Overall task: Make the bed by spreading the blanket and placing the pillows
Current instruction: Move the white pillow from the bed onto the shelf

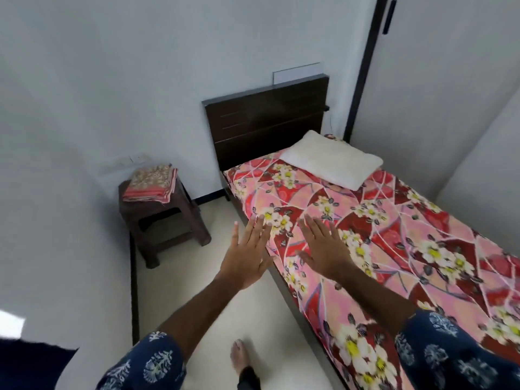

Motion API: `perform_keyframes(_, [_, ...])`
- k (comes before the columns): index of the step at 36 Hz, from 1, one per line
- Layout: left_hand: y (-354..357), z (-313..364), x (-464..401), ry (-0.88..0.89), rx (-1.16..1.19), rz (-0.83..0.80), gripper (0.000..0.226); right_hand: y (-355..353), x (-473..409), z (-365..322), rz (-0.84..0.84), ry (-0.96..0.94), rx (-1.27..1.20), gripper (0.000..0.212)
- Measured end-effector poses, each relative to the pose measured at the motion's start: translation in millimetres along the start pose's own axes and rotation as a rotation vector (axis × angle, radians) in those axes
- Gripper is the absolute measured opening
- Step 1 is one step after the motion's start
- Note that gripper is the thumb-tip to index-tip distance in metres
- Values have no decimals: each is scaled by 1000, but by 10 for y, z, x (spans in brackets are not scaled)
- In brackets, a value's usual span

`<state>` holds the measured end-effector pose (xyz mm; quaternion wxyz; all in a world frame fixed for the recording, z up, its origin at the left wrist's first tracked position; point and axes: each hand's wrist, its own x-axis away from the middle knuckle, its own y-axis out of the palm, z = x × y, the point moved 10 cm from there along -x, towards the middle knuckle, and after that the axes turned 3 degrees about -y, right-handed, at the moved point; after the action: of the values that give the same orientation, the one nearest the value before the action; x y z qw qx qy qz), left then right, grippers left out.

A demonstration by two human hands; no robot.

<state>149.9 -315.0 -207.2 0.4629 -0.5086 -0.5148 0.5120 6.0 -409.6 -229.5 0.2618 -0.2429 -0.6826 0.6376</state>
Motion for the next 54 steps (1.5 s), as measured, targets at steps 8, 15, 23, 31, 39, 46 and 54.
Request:
perform_keyframes(8, [316,-1007,-1118,51,-35,-38,78,44,-1529,4,-10,-14,-1,78])
perform_keyframes(15, [397,-1664,-2213,138,-72,-86,84,74,-2529,359,-52,90,-48,80])
perform_keyframes(23, [817,-1841,-3527,253,-96,-158,79,440,-3381,1134,-97,224,-128,79])
perform_keyframes(31, [1354,-1836,-4944,365,-132,-299,77,834,-4188,2069,-72,418,-301,108])
perform_keyframes(39, [1731,-1646,-6469,490,-234,-342,72,1283,-4642,2980,-114,646,-396,98])
perform_keyframes(46, [2507,-1457,-7276,683,-325,-390,75,1915,-4915,3260,-152,842,-479,83])
perform_keyframes(54, [3510,-1438,-8248,877,-437,-289,86,2928,-5566,3123,-136,1018,-607,78])
